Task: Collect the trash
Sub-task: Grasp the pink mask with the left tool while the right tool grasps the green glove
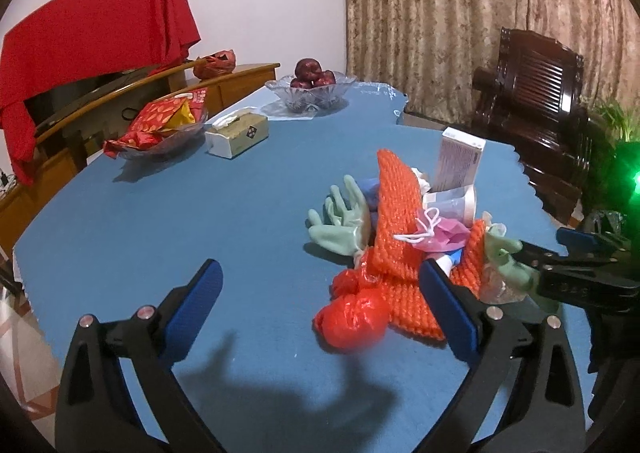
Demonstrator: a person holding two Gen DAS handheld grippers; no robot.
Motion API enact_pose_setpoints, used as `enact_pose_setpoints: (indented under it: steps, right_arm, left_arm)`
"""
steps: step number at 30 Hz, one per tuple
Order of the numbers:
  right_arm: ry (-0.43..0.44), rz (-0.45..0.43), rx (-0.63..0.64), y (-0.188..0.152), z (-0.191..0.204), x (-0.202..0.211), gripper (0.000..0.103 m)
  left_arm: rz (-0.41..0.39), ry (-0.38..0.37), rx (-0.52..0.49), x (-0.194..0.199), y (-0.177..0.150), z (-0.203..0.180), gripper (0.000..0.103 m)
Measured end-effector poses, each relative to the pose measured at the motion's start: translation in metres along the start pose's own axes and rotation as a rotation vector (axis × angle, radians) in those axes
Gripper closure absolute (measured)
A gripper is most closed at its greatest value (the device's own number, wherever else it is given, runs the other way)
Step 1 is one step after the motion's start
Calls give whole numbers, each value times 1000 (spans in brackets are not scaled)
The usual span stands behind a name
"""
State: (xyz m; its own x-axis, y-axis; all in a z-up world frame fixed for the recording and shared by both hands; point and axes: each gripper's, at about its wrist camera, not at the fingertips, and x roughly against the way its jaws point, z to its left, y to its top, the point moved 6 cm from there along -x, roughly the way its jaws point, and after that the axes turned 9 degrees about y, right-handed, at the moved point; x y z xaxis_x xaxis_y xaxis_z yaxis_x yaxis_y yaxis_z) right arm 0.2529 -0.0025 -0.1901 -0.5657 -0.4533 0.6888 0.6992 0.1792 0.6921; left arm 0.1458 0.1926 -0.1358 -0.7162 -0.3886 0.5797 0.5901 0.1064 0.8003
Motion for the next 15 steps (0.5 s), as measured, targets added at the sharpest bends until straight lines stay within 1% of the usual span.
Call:
enact_pose_setpoints:
  steps: [2,4,5,6,7,9,11,13,15]
  right_arm:
    - [15,10,-3,0,2,-7,20]
    - [40,30,2,-1,6,-15,21]
    - [65,38,-3,-1,8,-17,26]
    - [107,49,-12,-2,10,-19,36]
    - [146,59,-24,-2,12,-20,49]
    - [241,80,-61,-3,15,-23,61]
    - [248,79,-50,-1,16,-20,67]
    - [245,70,-20,1,17,-13,78]
    - [240,54,-3,5,17,-5,84]
  left_arm:
    - [10,-8,-2,-6,-1,-3,13]
    - [23,-20,-3,-12,-1,-7,19]
    - [31,-25,-5,-15,-2,-9,21]
    - [37,-32,-6,-17,-3,-11,22]
    - [39,-36,-6,-19,-4,-13,22]
    - [43,-43,-13,-21,-5,-17,23]
    - [45,-53,-17,-22,-5,-20,25]
    - [47,-66,-24,-22,-4,-26,26]
    - [47,-77,-27,-22,-2,-31,29]
